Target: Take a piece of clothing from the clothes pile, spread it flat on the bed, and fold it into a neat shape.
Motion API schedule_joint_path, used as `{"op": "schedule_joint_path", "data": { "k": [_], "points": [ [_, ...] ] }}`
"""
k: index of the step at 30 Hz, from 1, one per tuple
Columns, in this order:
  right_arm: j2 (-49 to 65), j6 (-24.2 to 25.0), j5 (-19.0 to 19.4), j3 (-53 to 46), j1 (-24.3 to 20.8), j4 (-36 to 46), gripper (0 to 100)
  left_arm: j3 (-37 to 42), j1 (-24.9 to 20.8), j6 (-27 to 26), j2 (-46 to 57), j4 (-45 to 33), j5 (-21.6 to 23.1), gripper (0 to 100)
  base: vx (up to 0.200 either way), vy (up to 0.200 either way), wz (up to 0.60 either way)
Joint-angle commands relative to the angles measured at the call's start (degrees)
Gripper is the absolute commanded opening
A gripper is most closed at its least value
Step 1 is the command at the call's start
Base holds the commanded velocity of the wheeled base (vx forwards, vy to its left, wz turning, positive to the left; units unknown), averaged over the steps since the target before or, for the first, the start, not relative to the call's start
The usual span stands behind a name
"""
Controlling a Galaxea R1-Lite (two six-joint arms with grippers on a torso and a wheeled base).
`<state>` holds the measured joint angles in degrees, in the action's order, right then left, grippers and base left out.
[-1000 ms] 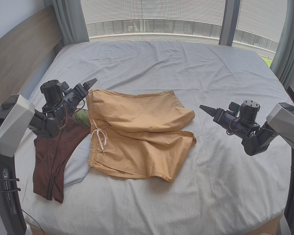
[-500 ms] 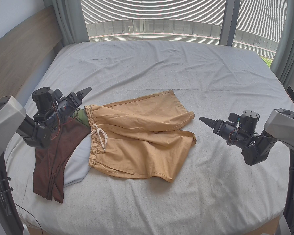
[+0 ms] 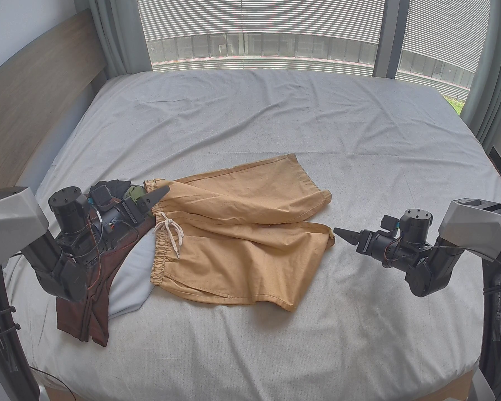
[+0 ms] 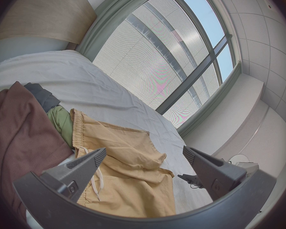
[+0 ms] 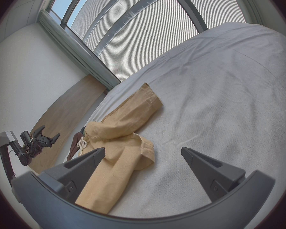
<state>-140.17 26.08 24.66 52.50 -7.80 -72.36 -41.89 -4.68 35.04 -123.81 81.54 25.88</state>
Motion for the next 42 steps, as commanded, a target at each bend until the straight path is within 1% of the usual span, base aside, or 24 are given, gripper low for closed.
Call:
{"op": "schedule_joint_path", "data": {
  "k": [1,8,12,19,20,33,42],
  "points": [
    [-2.57,-0.76,0.04,0.41,-0.72,-0.06,100,2.95,-0.33,0.12,-0.21,1.95,0.31,100,0.000,0.000,0.00],
    [-4.41,-0.94,0.04,3.92,-1.87,0.64,100,4.09,-0.50,0.21,-0.12,4.15,0.31,100,0.000,0.000,0.00],
    [-6.43,-0.85,0.04,6.91,-1.95,1.35,100,5.41,-0.50,0.30,-0.21,6.79,0.31,100,0.000,0.000,0.00],
    [-7.23,-0.76,-0.05,8.93,-2.22,1.35,100,5.76,-0.42,0.12,0.41,6.96,0.31,100,0.000,0.000,0.00],
    [-7.14,-0.76,0.04,9.02,-2.22,1.44,0,5.76,-0.42,0.21,0.50,6.96,0.31,100,0.000,0.000,0.00],
    [-7.14,-0.76,0.04,8.40,-2.39,1.00,0,5.59,0.64,0.21,-0.03,6.96,0.40,100,0.000,0.000,0.00],
    [-1.51,-0.76,0.04,4.01,-2.39,-0.32,0,5.32,0.64,0.12,-0.73,6.96,0.31,100,0.000,0.000,0.00]
  ]
}}
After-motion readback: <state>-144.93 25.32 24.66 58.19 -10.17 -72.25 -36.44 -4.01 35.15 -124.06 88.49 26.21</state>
